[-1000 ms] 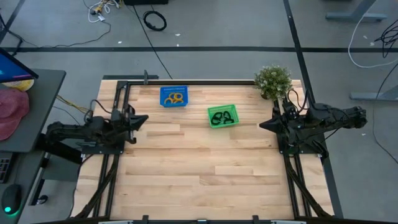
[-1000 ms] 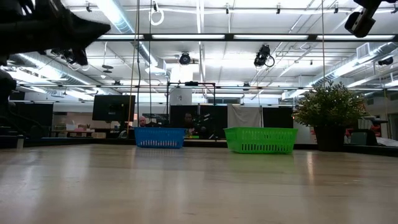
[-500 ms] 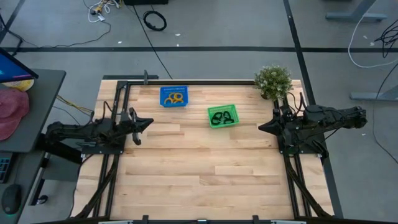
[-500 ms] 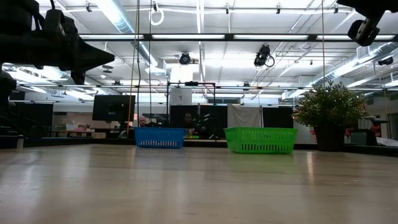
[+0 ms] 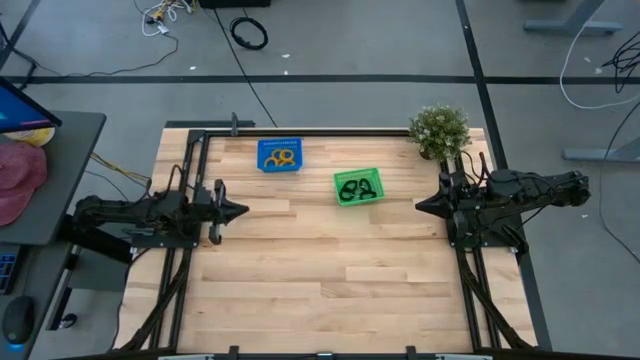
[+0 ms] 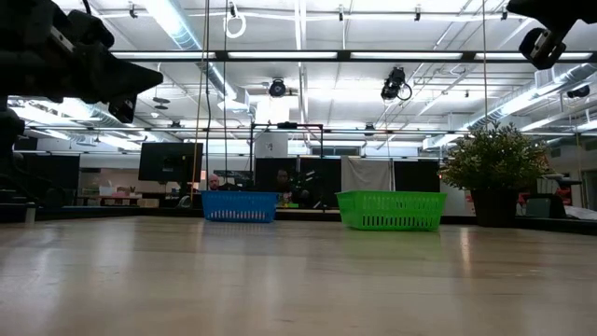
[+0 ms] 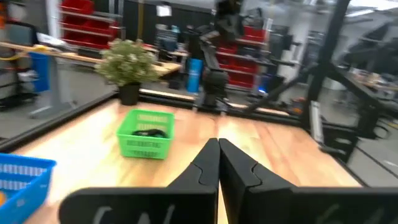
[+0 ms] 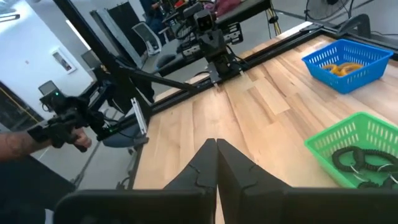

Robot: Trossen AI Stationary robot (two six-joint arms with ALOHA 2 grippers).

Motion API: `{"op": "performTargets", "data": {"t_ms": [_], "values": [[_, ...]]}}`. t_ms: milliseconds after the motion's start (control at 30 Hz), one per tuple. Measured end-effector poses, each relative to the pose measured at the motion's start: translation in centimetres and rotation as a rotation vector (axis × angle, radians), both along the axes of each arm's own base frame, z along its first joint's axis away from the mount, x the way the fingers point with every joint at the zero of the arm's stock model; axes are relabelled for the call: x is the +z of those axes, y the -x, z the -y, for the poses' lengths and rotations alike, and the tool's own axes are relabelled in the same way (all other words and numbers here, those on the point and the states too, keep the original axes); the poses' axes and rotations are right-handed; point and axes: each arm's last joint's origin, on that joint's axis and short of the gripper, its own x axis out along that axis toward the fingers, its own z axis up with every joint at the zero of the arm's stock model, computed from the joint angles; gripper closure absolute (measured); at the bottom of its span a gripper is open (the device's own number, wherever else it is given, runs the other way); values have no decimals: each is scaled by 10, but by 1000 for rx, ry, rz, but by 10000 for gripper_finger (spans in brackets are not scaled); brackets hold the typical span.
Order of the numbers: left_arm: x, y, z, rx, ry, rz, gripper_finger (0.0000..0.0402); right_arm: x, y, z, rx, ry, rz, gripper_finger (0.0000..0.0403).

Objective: Sort spring keychains
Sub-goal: Return to Home Position

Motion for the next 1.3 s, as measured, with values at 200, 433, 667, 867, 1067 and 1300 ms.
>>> {"op": "performTargets", "data": {"t_ms": [200,433,667,867,1067,1300], "values": [[-2,0,3,-117,-9,-24,398,0,0,0,2,-18,-1,396],[-1,0,3,-92,-4,-12,397,3,5,0,30,2,43,396],[3,0,2,-73,178,47,397,-5,22,6,-31,102,143,396],[3,0,2,-77,233,56,397,-32,8,5,-111,249,396,396],[4,0,2,-80,234,63,397,-72,-3,5,-216,342,574,396],[4,0,2,-81,233,64,397,-84,-6,11,-283,431,542,396]]}}
